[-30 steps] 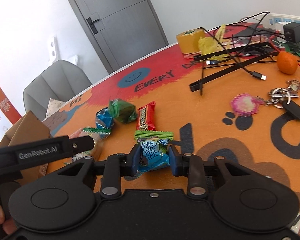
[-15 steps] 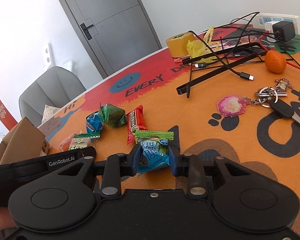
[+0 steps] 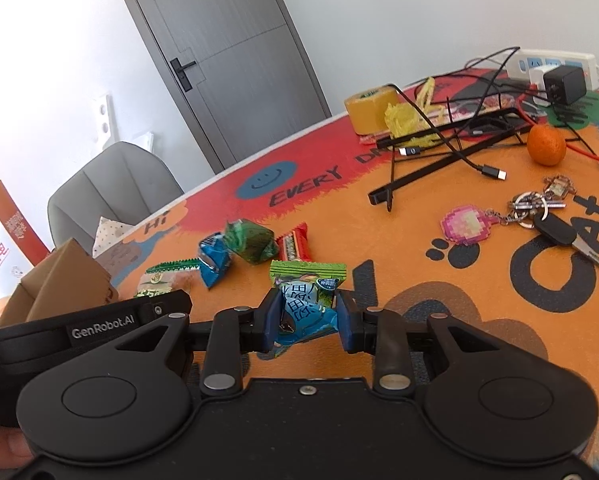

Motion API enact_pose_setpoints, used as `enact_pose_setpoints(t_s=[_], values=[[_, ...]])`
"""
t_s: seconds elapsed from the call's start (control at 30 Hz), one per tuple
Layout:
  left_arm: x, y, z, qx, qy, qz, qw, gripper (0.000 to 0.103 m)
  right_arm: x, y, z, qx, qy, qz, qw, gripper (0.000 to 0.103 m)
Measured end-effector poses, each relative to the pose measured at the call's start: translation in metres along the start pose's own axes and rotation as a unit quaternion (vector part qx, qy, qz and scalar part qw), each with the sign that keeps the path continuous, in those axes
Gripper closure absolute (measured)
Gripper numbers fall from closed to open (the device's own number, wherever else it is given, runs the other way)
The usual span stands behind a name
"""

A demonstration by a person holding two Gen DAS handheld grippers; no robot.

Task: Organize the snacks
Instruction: 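Lift green cow-print packet with left tool while right tool lifts blue packet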

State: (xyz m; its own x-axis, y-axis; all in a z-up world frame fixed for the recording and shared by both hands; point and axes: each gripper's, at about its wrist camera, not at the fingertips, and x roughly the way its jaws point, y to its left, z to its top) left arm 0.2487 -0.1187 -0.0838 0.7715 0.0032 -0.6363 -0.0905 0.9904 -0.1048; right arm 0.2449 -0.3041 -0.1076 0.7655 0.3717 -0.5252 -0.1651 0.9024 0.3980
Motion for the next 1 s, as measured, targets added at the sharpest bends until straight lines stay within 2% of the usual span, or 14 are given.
enact_pose_setpoints(t_s=[0.33,1.0], values=[[-0.040,0.004,0.002,-0.009,-0.031,-0.005,0.9995,0.056,-0.026,0.020,0.004,-0.018,-0.024,0.013,0.999,0.072],[-0.100,0.044,0.004,-0.044,-0.081,0.017,0.9956,0.056,-0.056,0.069,0.005,-0.054,-0.051,0.048,0.996,0.073]])
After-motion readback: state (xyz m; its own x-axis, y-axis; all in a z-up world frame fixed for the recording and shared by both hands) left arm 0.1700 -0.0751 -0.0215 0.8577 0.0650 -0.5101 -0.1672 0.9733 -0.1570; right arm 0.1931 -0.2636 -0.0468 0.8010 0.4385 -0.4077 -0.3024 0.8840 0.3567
